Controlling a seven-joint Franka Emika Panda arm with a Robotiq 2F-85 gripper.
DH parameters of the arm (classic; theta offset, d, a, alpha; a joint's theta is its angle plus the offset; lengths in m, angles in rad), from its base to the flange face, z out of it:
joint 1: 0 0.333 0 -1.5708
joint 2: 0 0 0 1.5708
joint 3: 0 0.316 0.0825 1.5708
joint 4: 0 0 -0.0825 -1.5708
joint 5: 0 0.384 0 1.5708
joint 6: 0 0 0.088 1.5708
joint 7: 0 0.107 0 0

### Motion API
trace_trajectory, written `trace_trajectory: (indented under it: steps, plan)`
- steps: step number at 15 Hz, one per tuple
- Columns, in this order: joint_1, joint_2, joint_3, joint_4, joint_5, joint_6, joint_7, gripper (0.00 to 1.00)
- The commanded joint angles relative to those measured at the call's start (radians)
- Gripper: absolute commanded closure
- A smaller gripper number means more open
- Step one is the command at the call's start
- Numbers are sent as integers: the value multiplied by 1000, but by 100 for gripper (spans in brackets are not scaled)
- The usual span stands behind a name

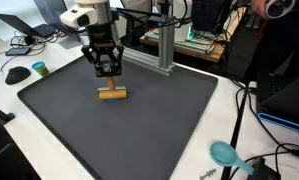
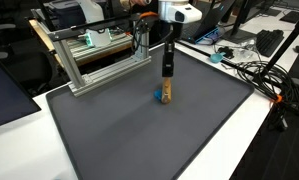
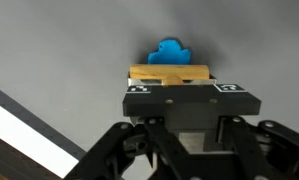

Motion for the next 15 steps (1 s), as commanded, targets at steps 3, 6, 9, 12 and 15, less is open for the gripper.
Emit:
trace_trajectory:
  steps: [3,6,9,12,15]
  plan:
    - [-2,69,-9,-13,-31,-62,-34,78]
    - [0,70,-12,-15,-37,-66,-42,78]
    - [4,70,-20,-18,-52,-67,-34,78]
    - [5,68,-23,-21,-64,-68,-31,78]
    - [2,68,-21,-22,-62,-70,-40,78]
